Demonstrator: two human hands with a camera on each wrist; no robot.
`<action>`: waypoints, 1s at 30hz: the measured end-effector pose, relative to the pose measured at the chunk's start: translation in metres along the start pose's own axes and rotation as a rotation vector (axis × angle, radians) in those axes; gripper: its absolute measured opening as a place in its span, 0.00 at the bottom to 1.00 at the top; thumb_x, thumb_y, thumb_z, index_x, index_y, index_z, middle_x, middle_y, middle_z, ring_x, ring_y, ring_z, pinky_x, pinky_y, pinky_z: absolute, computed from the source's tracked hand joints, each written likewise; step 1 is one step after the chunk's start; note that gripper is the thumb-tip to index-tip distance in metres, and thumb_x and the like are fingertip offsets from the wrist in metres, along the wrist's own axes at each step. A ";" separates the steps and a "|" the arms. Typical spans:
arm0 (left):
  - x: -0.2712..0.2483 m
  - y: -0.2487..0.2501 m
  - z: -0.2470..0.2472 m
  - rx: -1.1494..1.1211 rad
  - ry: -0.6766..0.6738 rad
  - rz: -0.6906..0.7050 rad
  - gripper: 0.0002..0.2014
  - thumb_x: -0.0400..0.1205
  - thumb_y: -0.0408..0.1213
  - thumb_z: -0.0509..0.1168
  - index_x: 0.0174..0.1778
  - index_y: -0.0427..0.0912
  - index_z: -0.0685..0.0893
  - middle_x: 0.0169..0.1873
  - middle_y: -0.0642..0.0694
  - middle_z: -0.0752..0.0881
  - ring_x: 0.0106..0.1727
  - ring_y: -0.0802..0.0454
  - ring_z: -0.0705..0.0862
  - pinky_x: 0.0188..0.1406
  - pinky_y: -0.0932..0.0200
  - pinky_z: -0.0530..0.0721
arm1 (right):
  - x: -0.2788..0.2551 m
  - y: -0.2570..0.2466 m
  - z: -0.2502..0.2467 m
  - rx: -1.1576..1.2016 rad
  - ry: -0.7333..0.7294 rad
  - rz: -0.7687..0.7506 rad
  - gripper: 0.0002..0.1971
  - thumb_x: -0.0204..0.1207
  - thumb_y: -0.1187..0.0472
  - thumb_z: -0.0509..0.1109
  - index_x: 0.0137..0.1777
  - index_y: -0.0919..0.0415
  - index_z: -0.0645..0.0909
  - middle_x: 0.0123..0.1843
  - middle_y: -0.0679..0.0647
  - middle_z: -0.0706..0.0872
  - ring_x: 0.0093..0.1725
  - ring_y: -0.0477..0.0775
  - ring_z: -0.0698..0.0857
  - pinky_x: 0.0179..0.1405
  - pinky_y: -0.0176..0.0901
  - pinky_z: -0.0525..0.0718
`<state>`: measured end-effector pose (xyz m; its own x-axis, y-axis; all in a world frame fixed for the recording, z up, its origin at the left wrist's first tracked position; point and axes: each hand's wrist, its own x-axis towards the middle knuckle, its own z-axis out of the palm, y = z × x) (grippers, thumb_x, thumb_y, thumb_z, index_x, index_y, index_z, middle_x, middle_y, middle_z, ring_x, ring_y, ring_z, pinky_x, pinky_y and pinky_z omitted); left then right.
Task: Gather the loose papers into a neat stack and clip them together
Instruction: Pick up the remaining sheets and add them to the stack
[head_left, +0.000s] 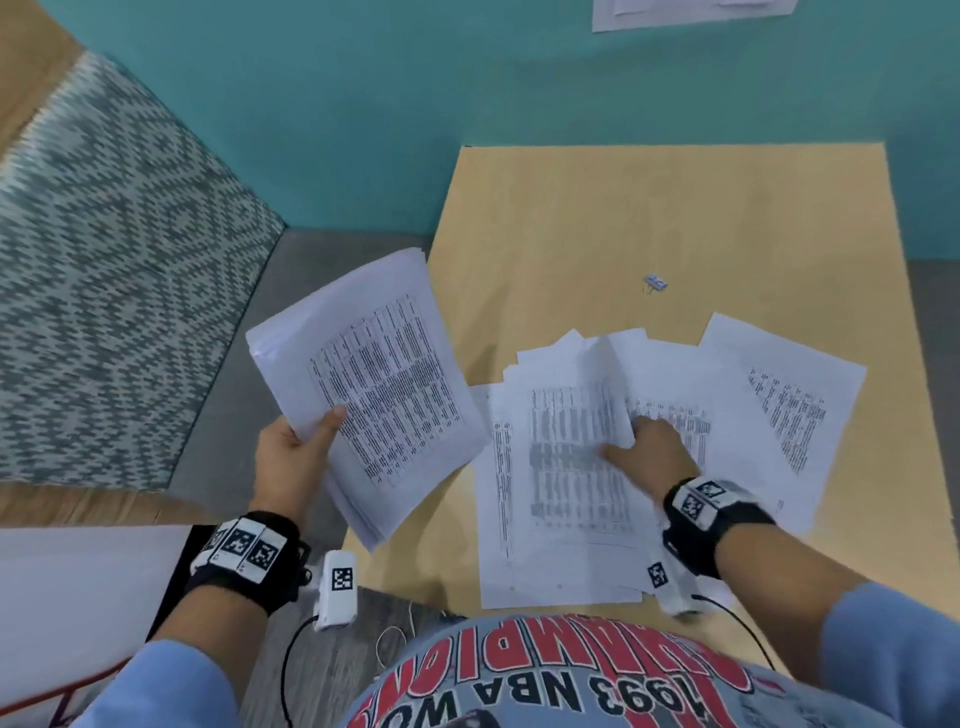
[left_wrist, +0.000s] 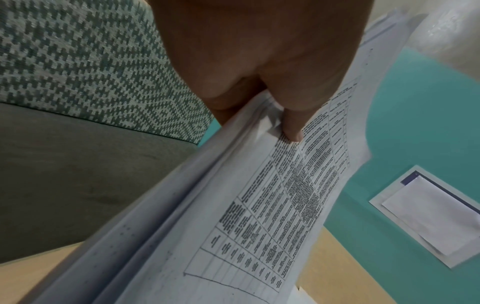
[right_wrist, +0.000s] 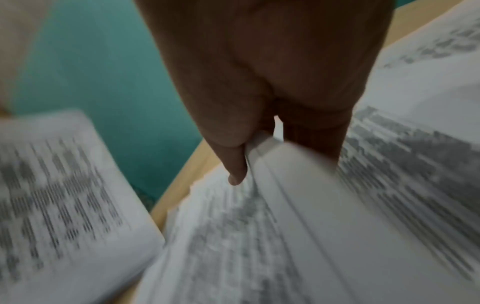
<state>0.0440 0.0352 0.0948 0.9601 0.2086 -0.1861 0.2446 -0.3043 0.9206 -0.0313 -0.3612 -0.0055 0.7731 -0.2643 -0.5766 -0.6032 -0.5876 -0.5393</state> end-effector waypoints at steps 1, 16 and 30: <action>0.002 0.000 -0.001 0.008 -0.009 0.006 0.02 0.86 0.35 0.74 0.50 0.47 0.92 0.38 0.66 0.95 0.41 0.71 0.93 0.36 0.74 0.88 | 0.004 0.003 0.016 -0.061 -0.003 0.025 0.27 0.78 0.43 0.77 0.64 0.66 0.83 0.65 0.66 0.83 0.52 0.62 0.88 0.52 0.52 0.89; 0.002 -0.003 -0.023 0.047 -0.037 -0.018 0.04 0.85 0.37 0.76 0.54 0.46 0.94 0.45 0.60 0.97 0.49 0.63 0.95 0.51 0.59 0.90 | -0.008 0.019 0.075 0.160 0.100 0.065 0.17 0.79 0.63 0.78 0.65 0.62 0.80 0.47 0.55 0.90 0.39 0.55 0.89 0.36 0.45 0.88; -0.008 0.015 0.041 0.047 -0.089 0.003 0.08 0.84 0.35 0.76 0.57 0.37 0.93 0.37 0.59 0.96 0.39 0.67 0.94 0.38 0.68 0.92 | -0.010 0.094 0.014 0.150 0.312 0.191 0.09 0.69 0.67 0.82 0.45 0.67 0.86 0.49 0.66 0.88 0.43 0.60 0.85 0.39 0.44 0.86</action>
<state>0.0454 -0.0093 0.0964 0.9685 0.1246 -0.2155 0.2461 -0.3486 0.9044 -0.0983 -0.4029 -0.0588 0.6530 -0.5915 -0.4731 -0.7459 -0.3936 -0.5374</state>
